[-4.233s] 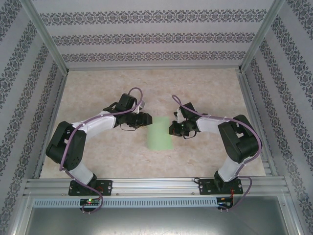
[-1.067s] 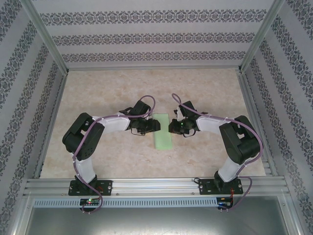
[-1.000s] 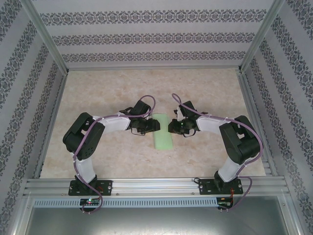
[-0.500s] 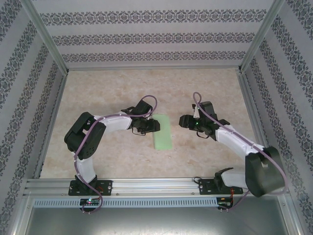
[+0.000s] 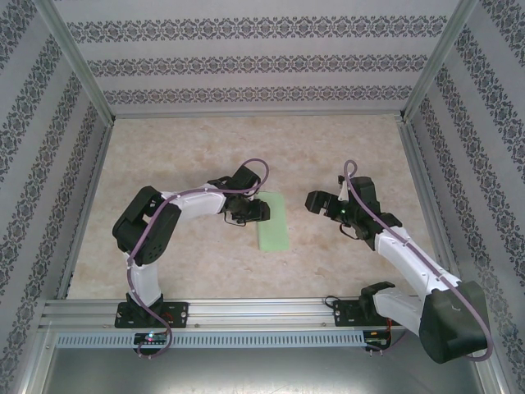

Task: Fold a paper plane with a square sheet of paper (fold left side to right side)
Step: First fold in half a square sheet of paper at the center of the table, then hold the square sheet of paper at the center of the table.

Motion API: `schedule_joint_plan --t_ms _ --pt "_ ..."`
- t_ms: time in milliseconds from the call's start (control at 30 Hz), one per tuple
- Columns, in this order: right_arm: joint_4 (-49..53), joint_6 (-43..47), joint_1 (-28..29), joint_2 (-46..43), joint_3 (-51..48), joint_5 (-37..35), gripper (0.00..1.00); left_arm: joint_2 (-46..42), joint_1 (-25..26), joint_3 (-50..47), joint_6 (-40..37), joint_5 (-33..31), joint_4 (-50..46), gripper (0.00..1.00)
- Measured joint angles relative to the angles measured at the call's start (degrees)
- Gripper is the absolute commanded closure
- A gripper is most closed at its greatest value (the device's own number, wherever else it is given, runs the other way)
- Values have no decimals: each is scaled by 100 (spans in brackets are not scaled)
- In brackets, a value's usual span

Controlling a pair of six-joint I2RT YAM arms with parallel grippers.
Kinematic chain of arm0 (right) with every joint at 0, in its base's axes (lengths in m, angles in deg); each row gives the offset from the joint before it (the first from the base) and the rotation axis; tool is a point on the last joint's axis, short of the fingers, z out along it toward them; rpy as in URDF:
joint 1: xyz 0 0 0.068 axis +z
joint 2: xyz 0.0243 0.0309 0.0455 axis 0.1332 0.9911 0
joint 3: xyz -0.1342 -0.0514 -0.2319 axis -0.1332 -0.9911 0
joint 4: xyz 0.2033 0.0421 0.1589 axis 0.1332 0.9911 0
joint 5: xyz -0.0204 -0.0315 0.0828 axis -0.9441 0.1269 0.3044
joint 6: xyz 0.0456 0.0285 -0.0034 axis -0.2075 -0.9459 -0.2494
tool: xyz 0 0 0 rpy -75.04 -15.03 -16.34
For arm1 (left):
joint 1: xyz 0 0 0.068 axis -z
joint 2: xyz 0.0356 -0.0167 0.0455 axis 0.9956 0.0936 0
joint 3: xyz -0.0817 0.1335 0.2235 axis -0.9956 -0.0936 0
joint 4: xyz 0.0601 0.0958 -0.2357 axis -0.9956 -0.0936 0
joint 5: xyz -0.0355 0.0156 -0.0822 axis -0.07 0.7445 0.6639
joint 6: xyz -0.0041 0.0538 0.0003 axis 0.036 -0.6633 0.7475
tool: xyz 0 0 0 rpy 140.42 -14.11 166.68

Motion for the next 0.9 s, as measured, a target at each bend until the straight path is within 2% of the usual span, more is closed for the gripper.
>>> schedule_joint_plan --t_ms 900 --pt "-33 -66 -76 -2 -59 190 2 282 76 522 -216 -166 -662 46"
